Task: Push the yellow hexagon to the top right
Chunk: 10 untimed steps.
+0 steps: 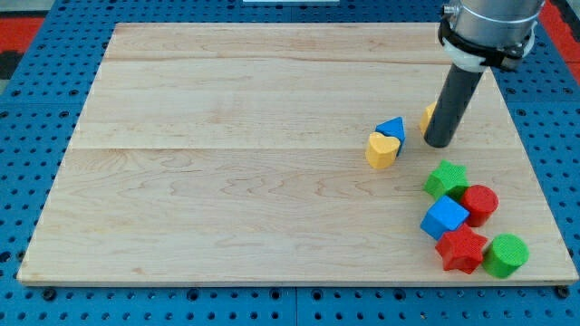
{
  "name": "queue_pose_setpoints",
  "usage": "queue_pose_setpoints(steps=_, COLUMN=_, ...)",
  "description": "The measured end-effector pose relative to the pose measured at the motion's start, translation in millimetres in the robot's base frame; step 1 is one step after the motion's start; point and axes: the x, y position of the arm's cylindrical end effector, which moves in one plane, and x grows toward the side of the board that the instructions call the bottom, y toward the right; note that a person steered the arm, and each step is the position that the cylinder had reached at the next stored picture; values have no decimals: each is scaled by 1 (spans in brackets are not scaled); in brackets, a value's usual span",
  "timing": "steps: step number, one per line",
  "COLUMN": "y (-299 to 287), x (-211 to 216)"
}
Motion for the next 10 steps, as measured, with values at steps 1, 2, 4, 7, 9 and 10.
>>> queue_pose_setpoints(steps=1, y=4, x=-45)
queue_pose_setpoints(steps=2, y=29, x=-28)
queue_pose_setpoints(steps=4, y=27, x=-114)
queue_pose_setpoints(steps=7, y=-27, x=-94)
queue_pose_setpoints(steps=9, y=18, x=-141)
queue_pose_setpoints(steps=10, y=16, x=-134)
